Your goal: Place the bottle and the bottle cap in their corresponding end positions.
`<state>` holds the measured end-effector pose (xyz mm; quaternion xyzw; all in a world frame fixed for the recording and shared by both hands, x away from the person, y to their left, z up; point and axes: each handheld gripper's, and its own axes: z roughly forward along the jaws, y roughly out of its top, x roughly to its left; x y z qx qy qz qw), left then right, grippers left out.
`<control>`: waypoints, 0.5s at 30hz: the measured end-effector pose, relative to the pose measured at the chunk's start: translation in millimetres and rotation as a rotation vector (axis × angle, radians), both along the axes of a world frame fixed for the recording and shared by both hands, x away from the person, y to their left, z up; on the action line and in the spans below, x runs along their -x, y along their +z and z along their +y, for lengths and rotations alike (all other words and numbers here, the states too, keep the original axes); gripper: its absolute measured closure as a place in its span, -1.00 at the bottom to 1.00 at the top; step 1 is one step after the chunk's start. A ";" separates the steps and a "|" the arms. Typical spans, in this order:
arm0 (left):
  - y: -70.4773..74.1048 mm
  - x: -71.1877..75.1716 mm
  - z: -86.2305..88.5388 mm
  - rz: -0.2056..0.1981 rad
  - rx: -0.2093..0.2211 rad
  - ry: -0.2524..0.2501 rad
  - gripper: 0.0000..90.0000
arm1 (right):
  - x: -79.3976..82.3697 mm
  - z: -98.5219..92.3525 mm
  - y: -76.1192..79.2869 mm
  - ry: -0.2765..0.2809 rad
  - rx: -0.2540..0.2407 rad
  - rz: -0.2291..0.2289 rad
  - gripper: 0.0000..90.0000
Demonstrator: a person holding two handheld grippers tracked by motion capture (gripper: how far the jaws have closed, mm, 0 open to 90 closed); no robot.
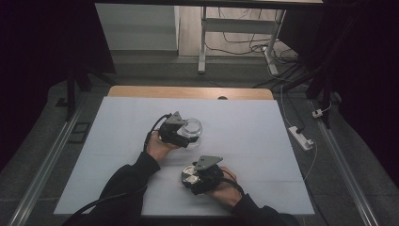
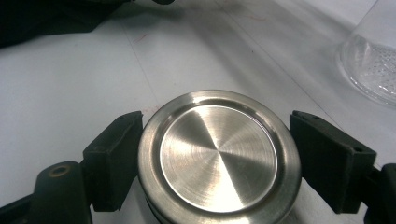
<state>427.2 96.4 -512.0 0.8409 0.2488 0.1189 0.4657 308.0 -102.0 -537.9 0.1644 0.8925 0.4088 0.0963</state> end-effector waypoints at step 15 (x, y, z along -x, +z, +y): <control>-0.6 0.2 4.7 0.031 0.033 0.000 -0.70 | -2.2 -2.0 2.5 -0.029 0.017 0.035 -0.71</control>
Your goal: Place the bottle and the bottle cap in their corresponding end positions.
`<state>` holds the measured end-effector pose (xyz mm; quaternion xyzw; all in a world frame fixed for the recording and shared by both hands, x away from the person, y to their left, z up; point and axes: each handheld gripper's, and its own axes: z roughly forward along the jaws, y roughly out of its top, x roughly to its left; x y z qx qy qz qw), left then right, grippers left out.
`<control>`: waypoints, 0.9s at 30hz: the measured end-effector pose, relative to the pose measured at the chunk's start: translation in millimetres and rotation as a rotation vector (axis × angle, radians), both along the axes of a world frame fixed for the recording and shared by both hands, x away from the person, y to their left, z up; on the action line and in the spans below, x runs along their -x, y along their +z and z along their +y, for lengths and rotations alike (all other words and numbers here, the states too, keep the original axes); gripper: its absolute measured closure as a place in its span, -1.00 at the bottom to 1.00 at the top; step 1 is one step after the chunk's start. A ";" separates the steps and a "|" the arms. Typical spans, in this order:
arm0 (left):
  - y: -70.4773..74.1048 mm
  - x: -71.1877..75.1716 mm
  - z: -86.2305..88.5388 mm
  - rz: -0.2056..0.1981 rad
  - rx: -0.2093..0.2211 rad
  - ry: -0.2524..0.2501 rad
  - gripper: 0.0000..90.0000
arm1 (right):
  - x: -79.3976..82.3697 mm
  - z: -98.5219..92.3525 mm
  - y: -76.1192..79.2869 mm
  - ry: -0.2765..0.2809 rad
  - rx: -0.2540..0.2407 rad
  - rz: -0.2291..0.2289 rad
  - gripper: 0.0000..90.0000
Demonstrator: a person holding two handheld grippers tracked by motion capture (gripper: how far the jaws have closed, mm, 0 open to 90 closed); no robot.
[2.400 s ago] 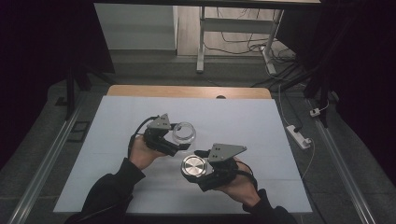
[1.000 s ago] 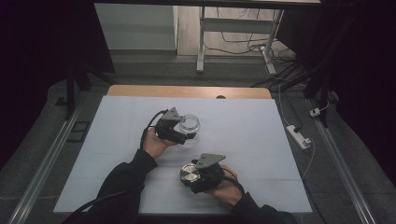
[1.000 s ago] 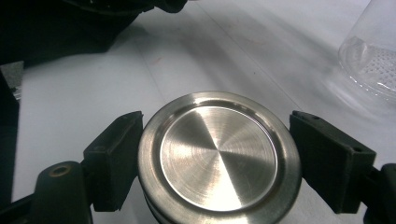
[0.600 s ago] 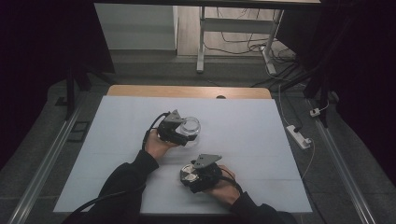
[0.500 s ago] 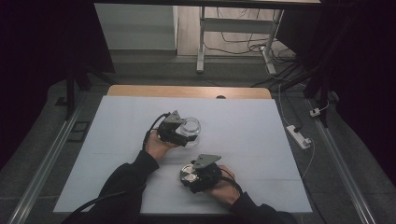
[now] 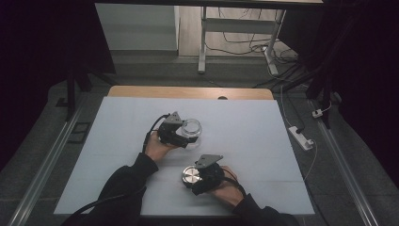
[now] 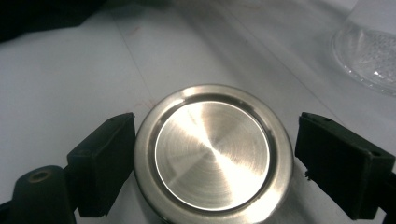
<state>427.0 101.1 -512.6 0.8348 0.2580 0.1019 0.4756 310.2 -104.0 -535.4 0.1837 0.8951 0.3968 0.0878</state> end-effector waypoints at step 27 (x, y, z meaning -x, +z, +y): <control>13.8 28.2 29.8 0.116 0.027 -0.038 -1.00 | 3.0 -30.5 30.7 -0.049 -0.095 0.010 -0.84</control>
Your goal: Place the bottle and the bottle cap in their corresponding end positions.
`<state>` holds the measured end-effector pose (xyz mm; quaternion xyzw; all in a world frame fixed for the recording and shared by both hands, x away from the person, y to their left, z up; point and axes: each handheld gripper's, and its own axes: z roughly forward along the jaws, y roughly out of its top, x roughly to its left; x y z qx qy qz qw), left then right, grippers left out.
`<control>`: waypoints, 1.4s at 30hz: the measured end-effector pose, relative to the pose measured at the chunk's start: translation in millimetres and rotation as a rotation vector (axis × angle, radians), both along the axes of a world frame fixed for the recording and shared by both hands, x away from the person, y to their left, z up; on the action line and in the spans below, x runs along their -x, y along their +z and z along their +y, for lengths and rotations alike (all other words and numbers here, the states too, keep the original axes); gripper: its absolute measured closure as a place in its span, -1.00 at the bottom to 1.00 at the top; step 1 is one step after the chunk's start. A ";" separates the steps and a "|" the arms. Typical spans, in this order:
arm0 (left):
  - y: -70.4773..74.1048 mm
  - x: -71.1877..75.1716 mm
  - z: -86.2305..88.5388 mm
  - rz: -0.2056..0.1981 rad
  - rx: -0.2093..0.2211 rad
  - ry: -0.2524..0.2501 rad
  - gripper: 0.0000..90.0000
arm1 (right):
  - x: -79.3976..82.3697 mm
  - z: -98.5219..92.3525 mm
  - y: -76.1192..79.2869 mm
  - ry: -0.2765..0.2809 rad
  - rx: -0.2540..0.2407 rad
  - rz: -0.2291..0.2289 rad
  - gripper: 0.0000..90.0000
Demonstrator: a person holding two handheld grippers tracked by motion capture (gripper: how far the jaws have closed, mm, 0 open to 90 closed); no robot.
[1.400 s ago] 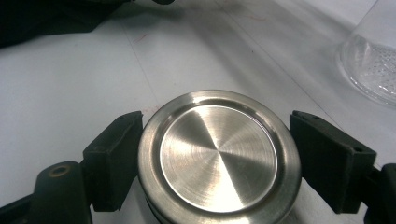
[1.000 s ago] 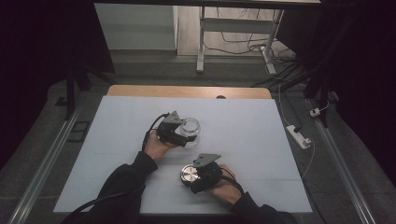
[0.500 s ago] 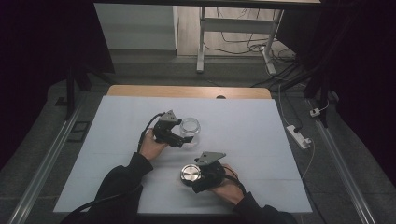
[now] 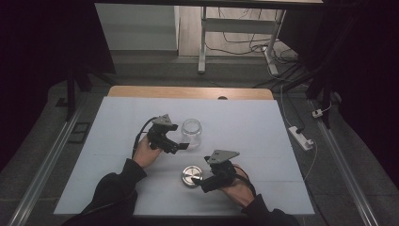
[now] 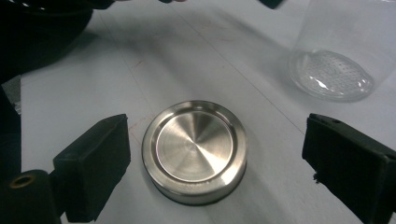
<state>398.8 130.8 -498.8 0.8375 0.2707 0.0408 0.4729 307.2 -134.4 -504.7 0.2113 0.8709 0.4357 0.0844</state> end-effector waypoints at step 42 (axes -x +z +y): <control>-3.3 154.1 106.1 0.027 0.013 0.192 -1.00 | 29.4 -107.4 22.9 -0.282 -0.023 -0.030 -1.00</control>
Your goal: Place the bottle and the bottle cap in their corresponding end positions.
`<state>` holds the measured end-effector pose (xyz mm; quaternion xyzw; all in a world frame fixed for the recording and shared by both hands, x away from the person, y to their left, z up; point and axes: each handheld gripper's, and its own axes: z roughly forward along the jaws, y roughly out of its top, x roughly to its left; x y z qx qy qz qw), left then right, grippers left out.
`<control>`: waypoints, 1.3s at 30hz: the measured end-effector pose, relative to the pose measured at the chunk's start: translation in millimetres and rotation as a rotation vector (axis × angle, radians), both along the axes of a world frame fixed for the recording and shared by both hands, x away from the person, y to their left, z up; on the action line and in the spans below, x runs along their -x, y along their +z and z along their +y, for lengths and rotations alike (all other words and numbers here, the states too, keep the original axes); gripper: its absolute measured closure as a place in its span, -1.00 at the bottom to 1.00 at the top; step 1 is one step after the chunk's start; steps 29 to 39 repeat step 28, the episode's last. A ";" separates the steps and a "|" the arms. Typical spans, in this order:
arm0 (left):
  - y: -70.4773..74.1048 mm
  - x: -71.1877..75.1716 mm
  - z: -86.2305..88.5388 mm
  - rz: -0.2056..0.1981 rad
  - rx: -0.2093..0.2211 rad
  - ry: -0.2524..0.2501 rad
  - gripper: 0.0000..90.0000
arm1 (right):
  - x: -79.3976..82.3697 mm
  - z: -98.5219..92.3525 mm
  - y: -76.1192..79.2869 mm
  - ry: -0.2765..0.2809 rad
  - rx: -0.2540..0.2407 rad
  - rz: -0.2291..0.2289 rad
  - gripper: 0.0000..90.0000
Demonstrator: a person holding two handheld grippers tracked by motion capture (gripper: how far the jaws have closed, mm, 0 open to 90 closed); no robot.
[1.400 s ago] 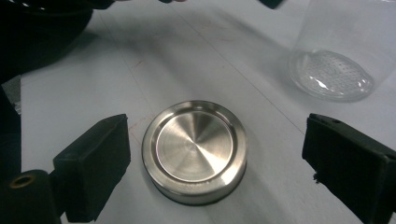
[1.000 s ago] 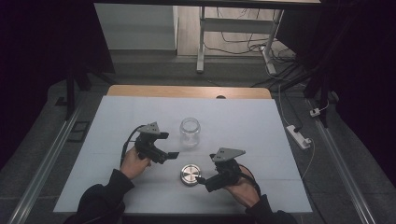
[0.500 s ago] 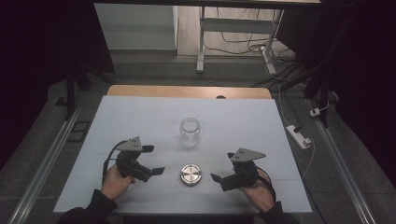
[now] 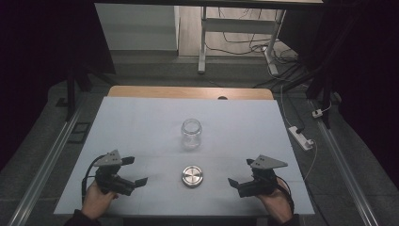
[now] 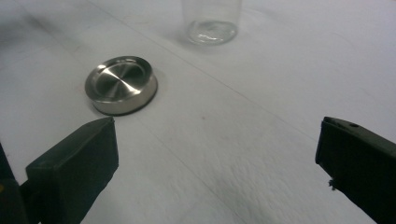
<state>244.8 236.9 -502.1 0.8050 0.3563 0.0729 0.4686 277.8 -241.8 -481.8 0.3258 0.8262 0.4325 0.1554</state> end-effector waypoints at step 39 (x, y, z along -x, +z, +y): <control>-22.9 56.8 61.4 0.105 -0.085 0.252 -0.99 | 32.2 -61.1 -13.6 -0.232 0.039 0.088 -1.00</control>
